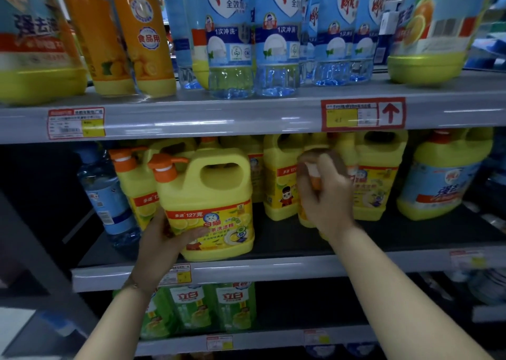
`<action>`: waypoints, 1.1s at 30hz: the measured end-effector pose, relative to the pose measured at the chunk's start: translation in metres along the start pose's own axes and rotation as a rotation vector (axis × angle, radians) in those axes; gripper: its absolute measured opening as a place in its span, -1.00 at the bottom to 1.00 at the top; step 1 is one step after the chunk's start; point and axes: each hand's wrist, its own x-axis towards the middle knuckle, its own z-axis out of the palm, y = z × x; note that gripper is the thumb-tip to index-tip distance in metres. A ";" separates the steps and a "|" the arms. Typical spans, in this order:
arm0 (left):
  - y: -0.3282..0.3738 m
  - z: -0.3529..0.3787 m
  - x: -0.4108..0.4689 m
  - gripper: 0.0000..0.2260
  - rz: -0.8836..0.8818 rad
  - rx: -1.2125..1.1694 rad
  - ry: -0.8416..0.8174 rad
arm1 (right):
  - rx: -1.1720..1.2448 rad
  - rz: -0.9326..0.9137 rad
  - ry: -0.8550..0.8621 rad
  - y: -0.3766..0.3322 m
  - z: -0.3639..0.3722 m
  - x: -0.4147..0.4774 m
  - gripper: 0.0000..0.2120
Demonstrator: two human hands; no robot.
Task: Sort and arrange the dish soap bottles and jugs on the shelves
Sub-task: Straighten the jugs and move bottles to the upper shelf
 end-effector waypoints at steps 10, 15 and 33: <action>0.005 0.001 -0.003 -0.28 -0.036 -0.039 -0.005 | 0.734 1.186 -0.602 -0.023 0.099 0.050 -0.84; 0.004 0.001 -0.002 -0.25 -0.039 -0.039 0.005 | 0.670 1.222 -0.789 -0.017 0.110 0.060 -0.74; -0.002 0.029 -0.012 -0.31 0.026 0.240 0.361 | 0.328 0.701 -0.539 0.003 0.065 0.042 -0.73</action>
